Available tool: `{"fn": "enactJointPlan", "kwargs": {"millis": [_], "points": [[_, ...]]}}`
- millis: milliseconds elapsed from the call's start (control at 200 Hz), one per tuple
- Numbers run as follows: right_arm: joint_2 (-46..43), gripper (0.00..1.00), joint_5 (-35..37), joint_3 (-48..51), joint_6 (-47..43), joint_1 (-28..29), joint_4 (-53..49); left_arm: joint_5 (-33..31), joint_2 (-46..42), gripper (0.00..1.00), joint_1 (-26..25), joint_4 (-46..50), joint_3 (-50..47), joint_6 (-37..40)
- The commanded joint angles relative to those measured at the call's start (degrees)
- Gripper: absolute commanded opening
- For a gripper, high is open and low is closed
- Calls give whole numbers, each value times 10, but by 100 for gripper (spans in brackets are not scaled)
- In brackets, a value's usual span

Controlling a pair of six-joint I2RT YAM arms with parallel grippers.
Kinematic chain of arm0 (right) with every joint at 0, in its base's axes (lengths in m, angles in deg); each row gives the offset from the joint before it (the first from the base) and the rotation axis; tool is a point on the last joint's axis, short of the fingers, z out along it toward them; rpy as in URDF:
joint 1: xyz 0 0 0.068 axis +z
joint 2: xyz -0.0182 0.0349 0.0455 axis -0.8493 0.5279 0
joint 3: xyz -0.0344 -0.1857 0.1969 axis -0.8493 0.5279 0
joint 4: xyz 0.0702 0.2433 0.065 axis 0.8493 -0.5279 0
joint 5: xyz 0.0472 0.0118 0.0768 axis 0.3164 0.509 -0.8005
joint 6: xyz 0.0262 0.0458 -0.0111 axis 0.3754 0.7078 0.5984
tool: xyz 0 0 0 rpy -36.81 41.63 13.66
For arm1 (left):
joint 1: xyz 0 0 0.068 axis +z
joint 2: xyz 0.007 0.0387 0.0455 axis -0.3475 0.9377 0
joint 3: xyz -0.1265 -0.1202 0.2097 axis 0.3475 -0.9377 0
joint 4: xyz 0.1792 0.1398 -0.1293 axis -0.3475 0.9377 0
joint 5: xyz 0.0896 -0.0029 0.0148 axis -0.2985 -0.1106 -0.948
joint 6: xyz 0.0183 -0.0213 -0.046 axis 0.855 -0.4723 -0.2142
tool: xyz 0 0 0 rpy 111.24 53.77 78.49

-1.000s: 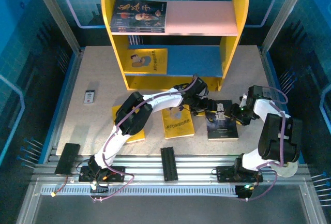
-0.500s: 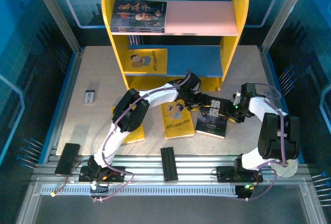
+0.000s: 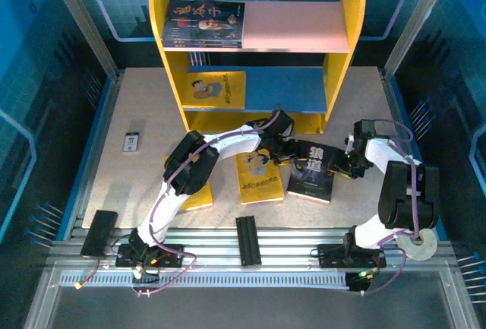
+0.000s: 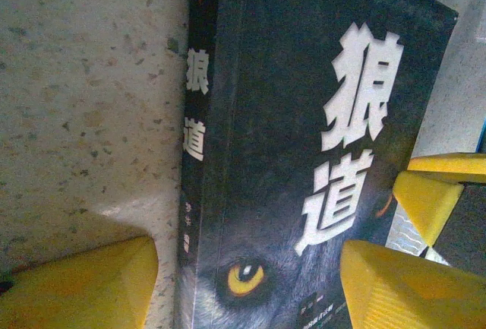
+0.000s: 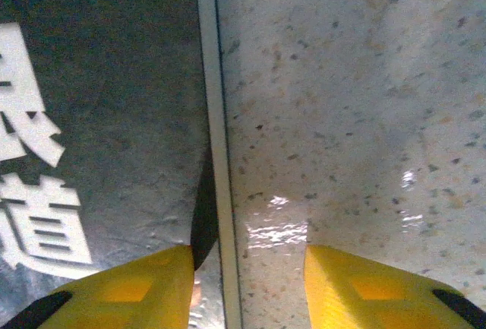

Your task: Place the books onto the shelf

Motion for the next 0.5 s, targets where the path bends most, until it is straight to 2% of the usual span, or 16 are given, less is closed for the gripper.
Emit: {"fn": "enactJointPlan", "kwargs": {"millis": [0, 250, 495], "points": [[15, 41, 11, -9, -6, 5, -20, -1, -9, 66, -12, 39, -11, 15], [49, 37, 20, -35, -3, 39, -30, 1, -3, 66, -17, 50, 1, 22], [104, 24, -1, -62, -9, 59, -37, 18, 25, 66, -27, 68, 52, 23]]}}
